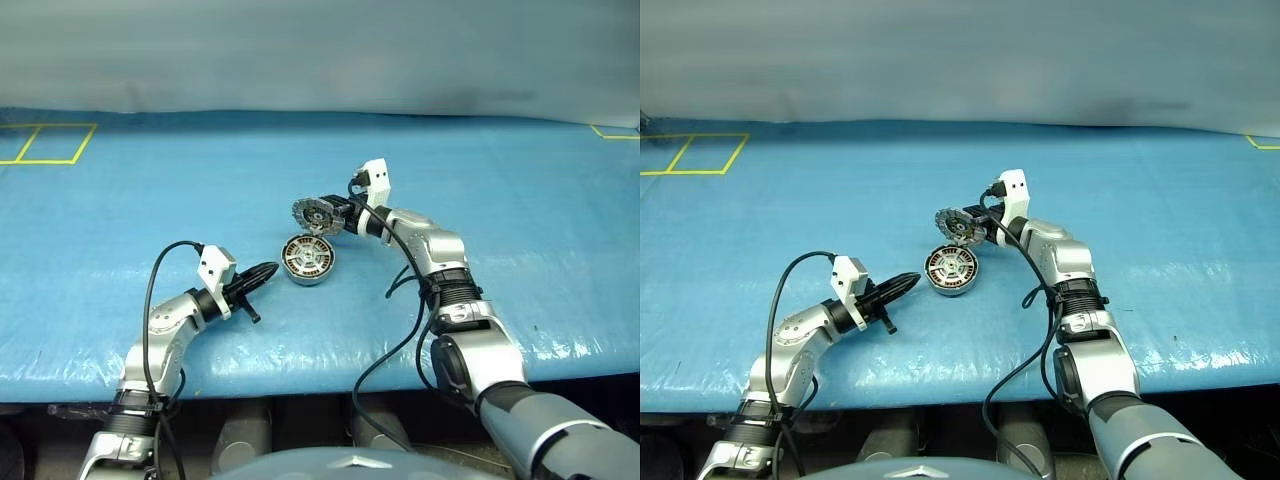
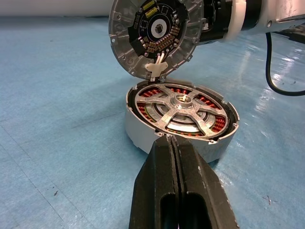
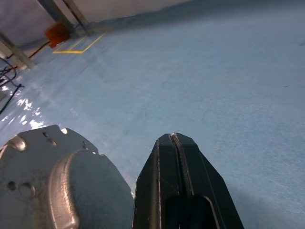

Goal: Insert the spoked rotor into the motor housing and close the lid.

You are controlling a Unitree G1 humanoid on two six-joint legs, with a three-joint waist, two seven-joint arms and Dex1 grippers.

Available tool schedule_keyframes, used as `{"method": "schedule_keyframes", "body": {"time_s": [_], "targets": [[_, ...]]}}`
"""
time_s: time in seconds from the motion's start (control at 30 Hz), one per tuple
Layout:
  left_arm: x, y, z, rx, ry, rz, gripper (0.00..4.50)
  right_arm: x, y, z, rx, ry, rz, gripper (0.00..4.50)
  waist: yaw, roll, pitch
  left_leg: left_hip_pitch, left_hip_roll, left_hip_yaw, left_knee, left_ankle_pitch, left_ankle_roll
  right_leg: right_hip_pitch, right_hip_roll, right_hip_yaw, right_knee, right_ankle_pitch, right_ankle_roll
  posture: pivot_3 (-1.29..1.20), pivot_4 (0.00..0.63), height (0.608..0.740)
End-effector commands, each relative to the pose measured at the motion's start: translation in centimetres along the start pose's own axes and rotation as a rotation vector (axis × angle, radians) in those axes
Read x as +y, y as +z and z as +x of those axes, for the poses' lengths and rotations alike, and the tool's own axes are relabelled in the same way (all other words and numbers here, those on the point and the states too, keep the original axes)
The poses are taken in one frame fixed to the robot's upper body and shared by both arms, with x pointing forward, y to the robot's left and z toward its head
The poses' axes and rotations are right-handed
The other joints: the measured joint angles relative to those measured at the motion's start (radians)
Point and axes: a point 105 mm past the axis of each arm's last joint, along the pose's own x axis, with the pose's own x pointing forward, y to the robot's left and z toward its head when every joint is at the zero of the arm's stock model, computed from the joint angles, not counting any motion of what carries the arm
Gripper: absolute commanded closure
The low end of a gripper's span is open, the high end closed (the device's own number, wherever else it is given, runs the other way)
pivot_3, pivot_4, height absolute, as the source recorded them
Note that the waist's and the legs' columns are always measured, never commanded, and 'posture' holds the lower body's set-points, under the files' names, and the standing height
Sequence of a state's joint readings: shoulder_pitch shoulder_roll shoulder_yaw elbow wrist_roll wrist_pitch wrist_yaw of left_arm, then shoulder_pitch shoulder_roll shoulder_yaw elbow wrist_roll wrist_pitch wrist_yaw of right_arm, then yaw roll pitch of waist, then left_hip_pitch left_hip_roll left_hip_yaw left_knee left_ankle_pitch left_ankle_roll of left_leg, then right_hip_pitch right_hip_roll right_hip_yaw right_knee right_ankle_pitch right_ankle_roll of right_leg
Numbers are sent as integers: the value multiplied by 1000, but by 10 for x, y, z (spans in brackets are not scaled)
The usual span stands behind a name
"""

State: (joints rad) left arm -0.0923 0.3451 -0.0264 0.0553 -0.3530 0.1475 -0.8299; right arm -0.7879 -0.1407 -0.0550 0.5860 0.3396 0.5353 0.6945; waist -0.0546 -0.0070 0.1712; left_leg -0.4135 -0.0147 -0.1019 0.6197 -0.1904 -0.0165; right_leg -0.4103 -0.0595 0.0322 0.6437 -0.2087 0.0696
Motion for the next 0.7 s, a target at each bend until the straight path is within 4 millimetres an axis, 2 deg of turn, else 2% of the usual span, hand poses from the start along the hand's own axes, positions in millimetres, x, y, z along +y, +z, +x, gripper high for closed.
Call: {"method": "schedule_keyframes", "body": {"time_s": [0.03, 0.27, 0.47, 0.7], "targets": [[-1, 16, -2, -47, -4, 27, 4500, 24, 23, -3, -78, 141, -13, 4466, -1, 0, 0, 0, 0, 0, 0, 0, 0, 0, 0, 0, 0, 0, 0, 0, 150, 740], [0, 15, -8, -45, 3, -5, 4500, 51, 13, -15, -35, 289, -59, 4466, -4, 0, 0, 0, 0, 0, -1, 0, 0, 0, 0, 0, 0, 0, 1, 0, 150, 740], [2, 13, -12, -40, 16, -16, 4500, 54, -24, -17, 101, 264, -100, 4466, -4, 0, 0, 0, 0, 0, 0, 0, 0, 0, 0, 0, 0, -2, 1, 0, 150, 740], [3, 13, -14, -37, 22, -19, 4500, 57, -53, -21, 199, 237, -163, 4466, -4, 0, 0, 0, 0, 0, 0, 0, 0, 0, 0, 0, 0, -2, 1, 0, 150, 740]]}}
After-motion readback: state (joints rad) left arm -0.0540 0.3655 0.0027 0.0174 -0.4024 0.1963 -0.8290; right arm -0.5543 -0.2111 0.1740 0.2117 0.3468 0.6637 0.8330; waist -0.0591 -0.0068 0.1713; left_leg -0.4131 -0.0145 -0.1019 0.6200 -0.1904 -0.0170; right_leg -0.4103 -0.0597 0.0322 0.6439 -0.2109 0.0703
